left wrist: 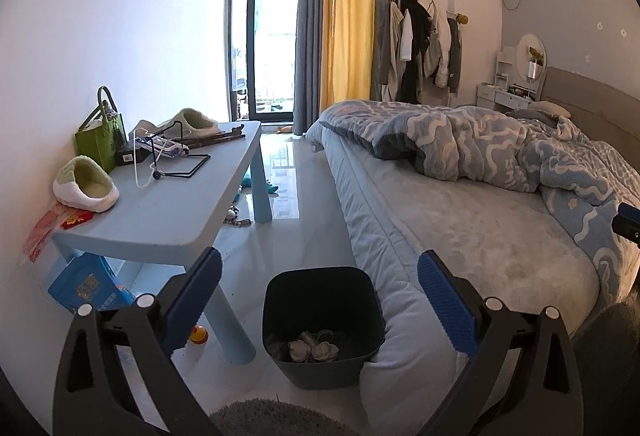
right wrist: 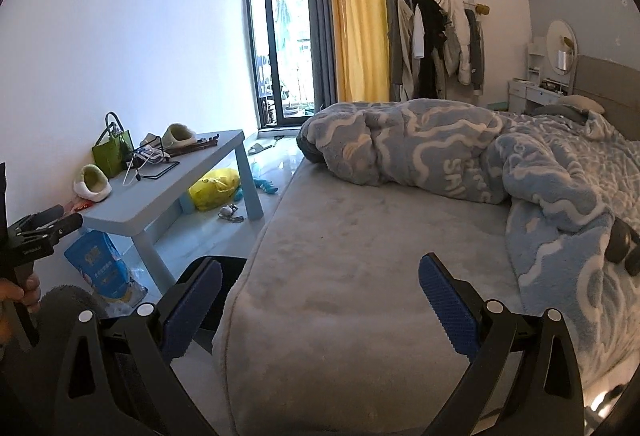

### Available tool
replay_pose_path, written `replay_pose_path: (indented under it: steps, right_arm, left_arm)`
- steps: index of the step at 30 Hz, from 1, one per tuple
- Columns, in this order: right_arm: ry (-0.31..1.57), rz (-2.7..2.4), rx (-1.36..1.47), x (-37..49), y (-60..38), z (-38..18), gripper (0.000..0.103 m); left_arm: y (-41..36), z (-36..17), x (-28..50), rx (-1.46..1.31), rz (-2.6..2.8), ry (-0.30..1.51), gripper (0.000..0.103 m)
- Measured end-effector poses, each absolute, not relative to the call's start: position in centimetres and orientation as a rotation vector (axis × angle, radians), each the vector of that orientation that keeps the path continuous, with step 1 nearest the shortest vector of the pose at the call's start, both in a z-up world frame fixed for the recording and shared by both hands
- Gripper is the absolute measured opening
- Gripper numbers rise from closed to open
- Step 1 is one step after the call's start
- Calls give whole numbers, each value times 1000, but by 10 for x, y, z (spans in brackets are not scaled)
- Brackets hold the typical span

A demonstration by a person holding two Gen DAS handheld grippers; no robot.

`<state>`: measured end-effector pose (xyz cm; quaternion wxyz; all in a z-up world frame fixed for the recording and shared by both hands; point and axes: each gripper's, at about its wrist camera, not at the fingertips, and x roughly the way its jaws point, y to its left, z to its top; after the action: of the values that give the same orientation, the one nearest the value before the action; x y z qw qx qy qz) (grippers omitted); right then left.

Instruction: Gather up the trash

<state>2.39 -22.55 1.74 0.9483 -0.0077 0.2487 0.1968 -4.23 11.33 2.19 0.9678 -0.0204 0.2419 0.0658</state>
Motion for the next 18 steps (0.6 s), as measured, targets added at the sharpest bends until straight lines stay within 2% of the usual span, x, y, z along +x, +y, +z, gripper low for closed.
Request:
replay_pose_path:
  steps: [18]
  right_arm:
    - [522, 408, 13, 24, -227, 17, 100]
  left_arm:
    - [112, 16, -40, -41, 128, 497, 100]
